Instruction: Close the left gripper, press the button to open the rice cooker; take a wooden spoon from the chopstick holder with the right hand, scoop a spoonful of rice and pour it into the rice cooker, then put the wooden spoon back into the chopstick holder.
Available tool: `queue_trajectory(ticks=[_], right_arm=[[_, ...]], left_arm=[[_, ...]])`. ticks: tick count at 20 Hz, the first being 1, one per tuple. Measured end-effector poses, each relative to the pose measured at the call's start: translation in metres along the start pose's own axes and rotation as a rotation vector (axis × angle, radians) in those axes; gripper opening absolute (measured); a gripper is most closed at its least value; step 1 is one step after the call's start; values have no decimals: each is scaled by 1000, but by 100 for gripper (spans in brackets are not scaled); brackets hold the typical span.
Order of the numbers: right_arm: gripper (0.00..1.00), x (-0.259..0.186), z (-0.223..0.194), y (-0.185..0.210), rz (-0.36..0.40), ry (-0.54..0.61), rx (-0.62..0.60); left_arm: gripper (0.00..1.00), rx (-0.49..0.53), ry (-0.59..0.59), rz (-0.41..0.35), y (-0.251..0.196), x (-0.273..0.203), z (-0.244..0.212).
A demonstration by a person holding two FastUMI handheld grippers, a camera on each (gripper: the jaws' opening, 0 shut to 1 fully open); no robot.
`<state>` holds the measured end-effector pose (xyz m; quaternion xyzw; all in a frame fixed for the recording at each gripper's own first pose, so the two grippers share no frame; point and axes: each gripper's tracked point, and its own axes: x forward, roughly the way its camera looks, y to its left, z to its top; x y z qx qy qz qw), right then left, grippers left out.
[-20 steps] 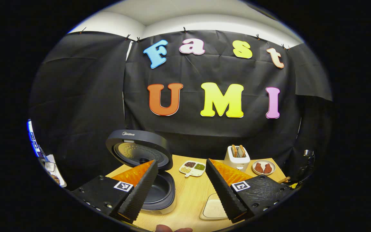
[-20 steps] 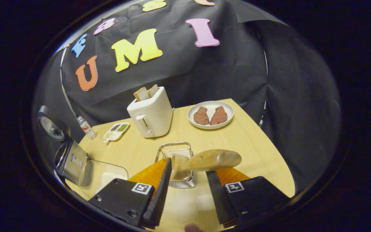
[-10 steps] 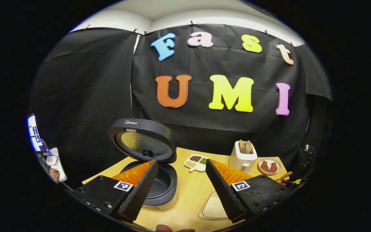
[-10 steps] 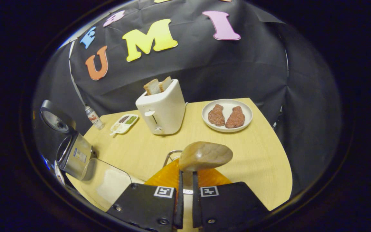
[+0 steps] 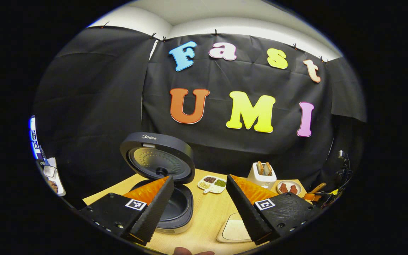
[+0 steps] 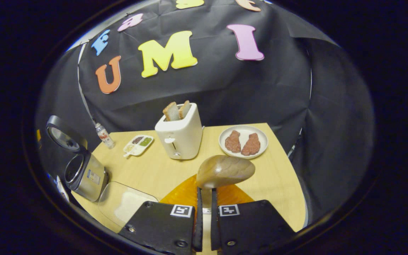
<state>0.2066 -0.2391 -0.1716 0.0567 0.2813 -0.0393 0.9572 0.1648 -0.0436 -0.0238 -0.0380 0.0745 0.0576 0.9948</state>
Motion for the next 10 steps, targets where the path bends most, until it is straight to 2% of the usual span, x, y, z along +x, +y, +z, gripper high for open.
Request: queue_trajectory(ticks=[5,6,8,10], right_arm=[[14,-52,10,85,44,-30,-4],[16,-57,3,103,59,-22,-7],[14,-61,-16,127,64,19,-3],[14,-55,-39,138,43,78,9]], left_arm=[[95,-36,-35,-29,56,-23,12],[95,-39,-45,-30,69,-29,15],[95,-40,-55,-36,93,-40,18],[95,-43,-63,-58,111,-51,22]])
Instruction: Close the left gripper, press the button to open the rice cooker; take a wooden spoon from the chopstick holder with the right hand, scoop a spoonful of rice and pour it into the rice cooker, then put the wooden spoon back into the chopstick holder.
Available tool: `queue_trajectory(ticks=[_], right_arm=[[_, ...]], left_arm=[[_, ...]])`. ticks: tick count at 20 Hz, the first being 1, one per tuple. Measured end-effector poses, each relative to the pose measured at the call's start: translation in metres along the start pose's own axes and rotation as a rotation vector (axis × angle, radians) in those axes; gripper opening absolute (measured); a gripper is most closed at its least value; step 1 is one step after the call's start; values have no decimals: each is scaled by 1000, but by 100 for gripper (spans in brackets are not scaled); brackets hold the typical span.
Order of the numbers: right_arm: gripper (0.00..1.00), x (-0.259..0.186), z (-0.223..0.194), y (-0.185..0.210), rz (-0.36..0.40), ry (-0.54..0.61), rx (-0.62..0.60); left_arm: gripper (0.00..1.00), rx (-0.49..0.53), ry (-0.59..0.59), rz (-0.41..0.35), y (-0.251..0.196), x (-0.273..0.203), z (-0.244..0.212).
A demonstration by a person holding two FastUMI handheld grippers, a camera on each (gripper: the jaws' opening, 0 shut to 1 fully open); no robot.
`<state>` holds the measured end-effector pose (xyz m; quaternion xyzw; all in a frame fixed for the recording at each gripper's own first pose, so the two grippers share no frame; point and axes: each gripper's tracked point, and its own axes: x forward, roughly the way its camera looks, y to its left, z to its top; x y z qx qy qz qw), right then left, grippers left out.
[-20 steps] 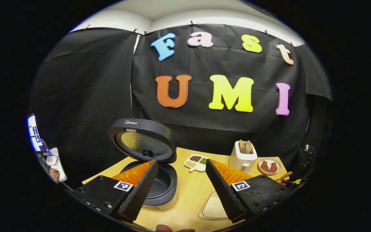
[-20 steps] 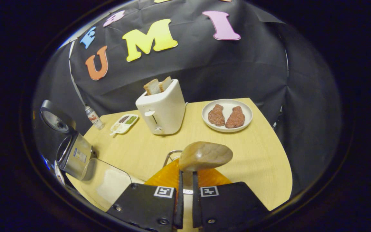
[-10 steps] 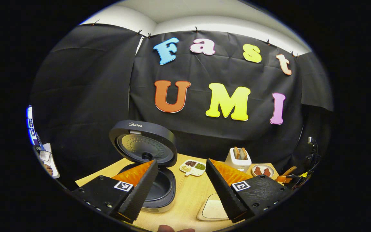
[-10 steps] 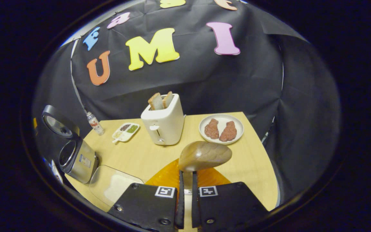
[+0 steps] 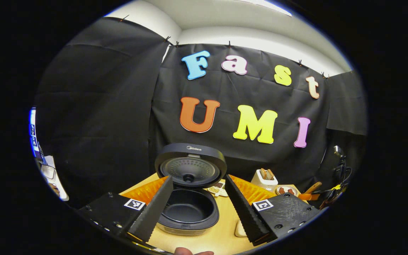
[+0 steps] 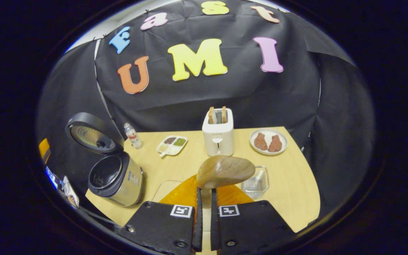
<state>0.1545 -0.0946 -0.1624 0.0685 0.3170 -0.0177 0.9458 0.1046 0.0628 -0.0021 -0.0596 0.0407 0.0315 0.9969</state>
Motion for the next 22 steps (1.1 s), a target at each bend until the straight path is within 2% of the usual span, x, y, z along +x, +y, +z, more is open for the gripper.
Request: queue_trajectory(ticks=[4,6,8,10,12,18,22], right_arm=[[14,25,-40,-2,-97,102,-96],[14,32,-51,1,-137,123,-198],[14,37,-57,-3,-203,123,-352],[14,45,-63,3,-228,116,-465],[14,51,-66,11,-224,117,-514],[14,71,-91,58,-57,172,-379],[14,74,-95,77,49,215,-141]], left_arm=[[95,-7,-8,-10,33,-21,5],[95,-10,-16,-29,38,-30,8],[95,2,-16,-26,46,-34,4],[95,4,-11,-17,52,-36,2],[95,5,-8,2,57,-38,3],[95,1,-8,62,66,-36,6],[95,8,0,92,65,-35,3]])
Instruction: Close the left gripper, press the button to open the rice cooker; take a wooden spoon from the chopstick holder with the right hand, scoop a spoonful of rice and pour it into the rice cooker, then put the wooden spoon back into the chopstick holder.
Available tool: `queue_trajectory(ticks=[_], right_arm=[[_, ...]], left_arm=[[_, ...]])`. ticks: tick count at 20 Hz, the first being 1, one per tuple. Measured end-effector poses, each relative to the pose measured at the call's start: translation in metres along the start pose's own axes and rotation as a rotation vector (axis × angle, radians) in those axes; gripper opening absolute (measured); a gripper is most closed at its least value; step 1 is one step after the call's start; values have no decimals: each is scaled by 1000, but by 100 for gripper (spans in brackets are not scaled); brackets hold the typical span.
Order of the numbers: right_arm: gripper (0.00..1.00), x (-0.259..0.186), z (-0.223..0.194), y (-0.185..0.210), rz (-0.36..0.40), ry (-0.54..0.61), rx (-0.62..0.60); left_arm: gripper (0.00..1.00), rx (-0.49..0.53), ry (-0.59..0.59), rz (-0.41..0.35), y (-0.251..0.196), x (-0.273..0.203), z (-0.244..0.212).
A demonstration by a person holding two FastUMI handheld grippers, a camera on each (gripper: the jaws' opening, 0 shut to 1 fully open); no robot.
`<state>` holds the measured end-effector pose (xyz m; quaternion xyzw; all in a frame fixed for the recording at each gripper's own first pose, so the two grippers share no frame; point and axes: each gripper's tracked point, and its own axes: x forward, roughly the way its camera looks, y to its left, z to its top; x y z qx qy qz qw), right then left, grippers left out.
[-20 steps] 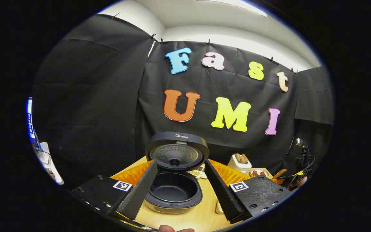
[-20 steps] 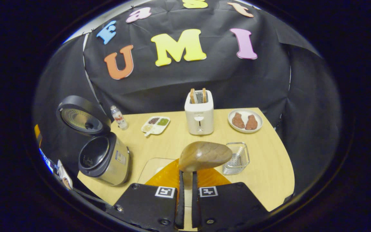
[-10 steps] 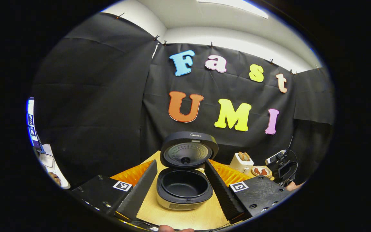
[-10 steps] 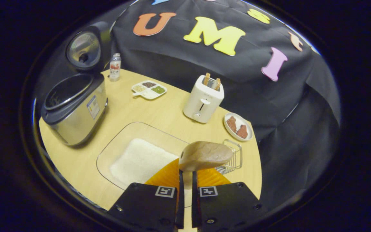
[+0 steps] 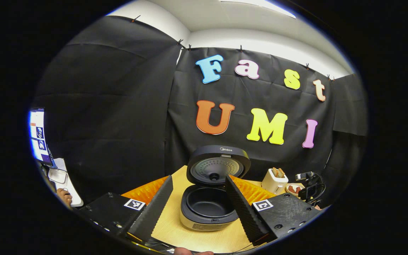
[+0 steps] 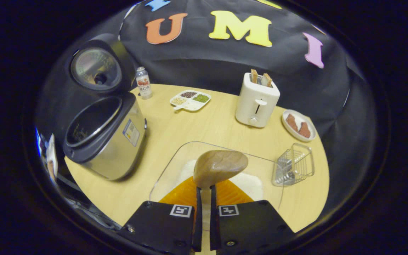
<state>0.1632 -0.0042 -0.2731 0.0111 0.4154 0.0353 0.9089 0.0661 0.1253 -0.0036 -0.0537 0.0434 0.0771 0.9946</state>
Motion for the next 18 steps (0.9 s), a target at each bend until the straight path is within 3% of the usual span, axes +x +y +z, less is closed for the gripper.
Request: queue_trajectory(ticks=[6,18], right_arm=[[14,8,6,-6,111,11,270],[10,7,4,-29,297,29,641]], left_arm=[[95,6,6,0,-18,3,2],[95,14,41,-40,-64,23,1]])
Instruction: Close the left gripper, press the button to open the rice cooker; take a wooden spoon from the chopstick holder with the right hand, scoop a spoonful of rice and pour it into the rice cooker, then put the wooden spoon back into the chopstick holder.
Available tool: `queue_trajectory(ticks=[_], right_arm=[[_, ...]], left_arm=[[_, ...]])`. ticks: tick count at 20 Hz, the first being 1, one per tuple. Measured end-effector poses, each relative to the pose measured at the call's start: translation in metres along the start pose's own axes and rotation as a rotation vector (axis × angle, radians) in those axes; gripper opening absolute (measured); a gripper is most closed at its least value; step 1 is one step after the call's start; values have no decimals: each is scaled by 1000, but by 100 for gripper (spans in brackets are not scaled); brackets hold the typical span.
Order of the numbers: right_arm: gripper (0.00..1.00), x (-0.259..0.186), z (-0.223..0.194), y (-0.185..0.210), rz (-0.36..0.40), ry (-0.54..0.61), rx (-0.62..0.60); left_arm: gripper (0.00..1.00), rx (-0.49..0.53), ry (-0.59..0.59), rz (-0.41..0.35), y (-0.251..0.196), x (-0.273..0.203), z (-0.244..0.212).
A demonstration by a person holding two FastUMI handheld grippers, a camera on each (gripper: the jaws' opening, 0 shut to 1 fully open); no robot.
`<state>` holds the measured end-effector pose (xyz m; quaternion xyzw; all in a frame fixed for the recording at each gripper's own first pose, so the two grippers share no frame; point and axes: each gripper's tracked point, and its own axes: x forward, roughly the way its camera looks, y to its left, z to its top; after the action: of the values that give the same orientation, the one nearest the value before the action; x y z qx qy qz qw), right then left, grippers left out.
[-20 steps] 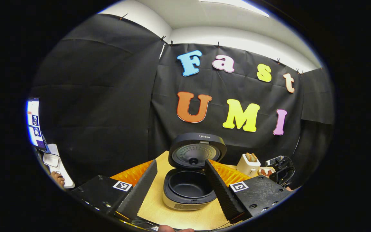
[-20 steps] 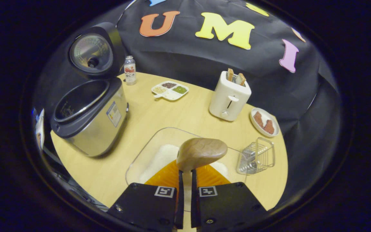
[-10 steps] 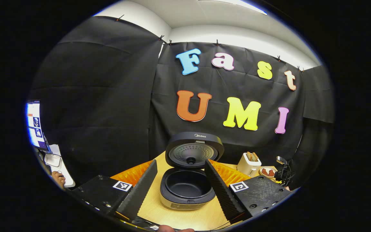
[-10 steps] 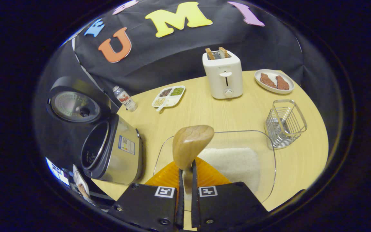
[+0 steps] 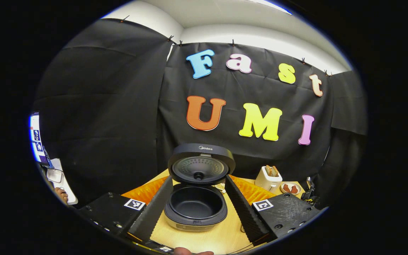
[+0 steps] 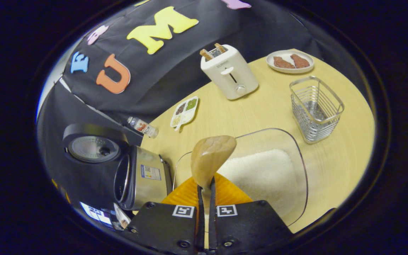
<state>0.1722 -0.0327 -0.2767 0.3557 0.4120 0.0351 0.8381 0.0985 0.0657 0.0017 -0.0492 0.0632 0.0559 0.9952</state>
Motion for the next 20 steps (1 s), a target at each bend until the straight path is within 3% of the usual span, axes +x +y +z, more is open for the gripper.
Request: queue_trajectory(ticks=[8,11,16,20], right_arm=[[10,-33,28,-26,70,-56,255],[10,-48,42,-27,83,-96,282],[10,-75,60,1,162,-137,320],[10,-87,62,63,248,-121,262]], left_arm=[[95,-4,8,-51,-26,18,-2],[95,6,15,-47,-22,22,-8],[95,-22,18,-28,-10,22,-9],[95,-28,11,6,11,16,-9]])
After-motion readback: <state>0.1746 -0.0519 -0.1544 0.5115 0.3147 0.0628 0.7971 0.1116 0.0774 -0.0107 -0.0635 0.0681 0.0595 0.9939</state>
